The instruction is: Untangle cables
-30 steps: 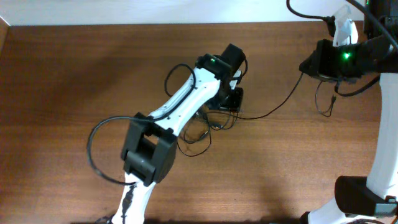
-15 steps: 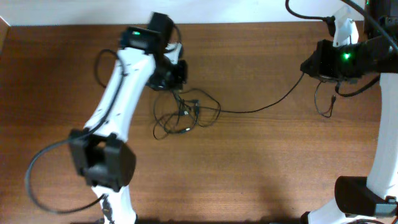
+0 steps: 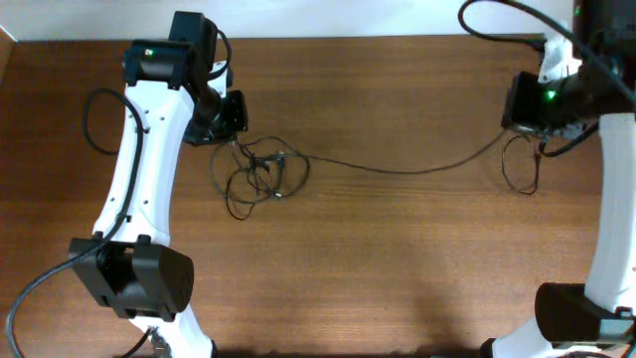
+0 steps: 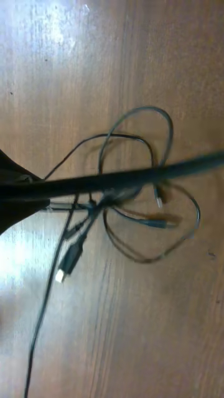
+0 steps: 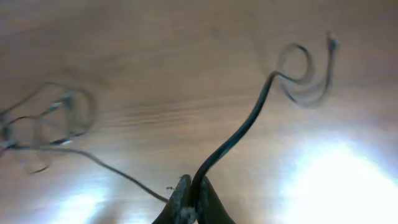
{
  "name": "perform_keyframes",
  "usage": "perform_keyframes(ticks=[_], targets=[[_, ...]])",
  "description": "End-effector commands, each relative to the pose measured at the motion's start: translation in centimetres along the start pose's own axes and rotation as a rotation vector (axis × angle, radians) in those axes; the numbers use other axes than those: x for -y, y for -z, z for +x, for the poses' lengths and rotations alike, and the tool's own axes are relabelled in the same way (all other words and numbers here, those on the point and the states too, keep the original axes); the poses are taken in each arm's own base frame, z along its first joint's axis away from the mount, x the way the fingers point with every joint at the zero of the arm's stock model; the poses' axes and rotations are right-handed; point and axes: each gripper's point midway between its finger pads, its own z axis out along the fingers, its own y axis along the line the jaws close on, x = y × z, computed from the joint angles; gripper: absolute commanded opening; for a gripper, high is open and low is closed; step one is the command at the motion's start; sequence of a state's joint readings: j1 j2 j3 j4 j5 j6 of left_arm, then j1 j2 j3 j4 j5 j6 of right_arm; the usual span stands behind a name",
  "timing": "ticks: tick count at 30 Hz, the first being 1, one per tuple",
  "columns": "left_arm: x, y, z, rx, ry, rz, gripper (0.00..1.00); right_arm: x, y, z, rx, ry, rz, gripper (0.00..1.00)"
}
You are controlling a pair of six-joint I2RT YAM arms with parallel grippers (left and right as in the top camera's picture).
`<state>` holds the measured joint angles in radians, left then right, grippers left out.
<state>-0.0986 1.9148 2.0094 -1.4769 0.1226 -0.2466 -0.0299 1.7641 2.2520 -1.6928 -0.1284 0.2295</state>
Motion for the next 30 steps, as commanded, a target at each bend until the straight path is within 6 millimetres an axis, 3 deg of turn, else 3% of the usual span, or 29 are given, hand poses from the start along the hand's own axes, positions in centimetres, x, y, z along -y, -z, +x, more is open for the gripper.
perform_keyframes(ticks=[1,3,6,9,12,20,25,30], targets=[[-0.9,-0.3,0.9,-0.014,-0.01,-0.05,0.04,4.8,-0.9,0.7,-0.003,-0.13,0.272,0.04],[-1.1,-0.9,1.3,-0.038,-0.008,-0.055,0.04,7.7,-2.1,1.6,-0.041,-0.228,0.391,0.04],[-1.3,-1.5,1.8,-0.057,-0.006,-0.059,0.04,10.1,-3.7,3.4,-0.129,-0.327,0.428,0.04],[-1.1,-1.9,1.5,-0.049,-0.009,-0.053,0.04,11.0,-6.6,6.4,-0.276,-0.366,0.418,0.04],[-0.5,-2.0,1.3,-0.034,-0.024,-0.047,0.04,11.2,-8.9,8.0,-0.345,-0.369,0.415,0.04],[2.8,-2.4,1.1,0.005,-0.108,-0.021,0.07,8.3,-16.1,12.8,-0.514,-0.386,0.196,0.04],[3.4,-2.4,0.9,0.017,-0.121,-0.015,0.07,6.7,-18.5,15.4,-0.558,-0.314,0.188,0.04],[3.5,-2.4,1.0,0.016,-0.124,-0.015,0.08,2.3,-19.9,15.9,-0.546,-0.194,0.108,0.04]])
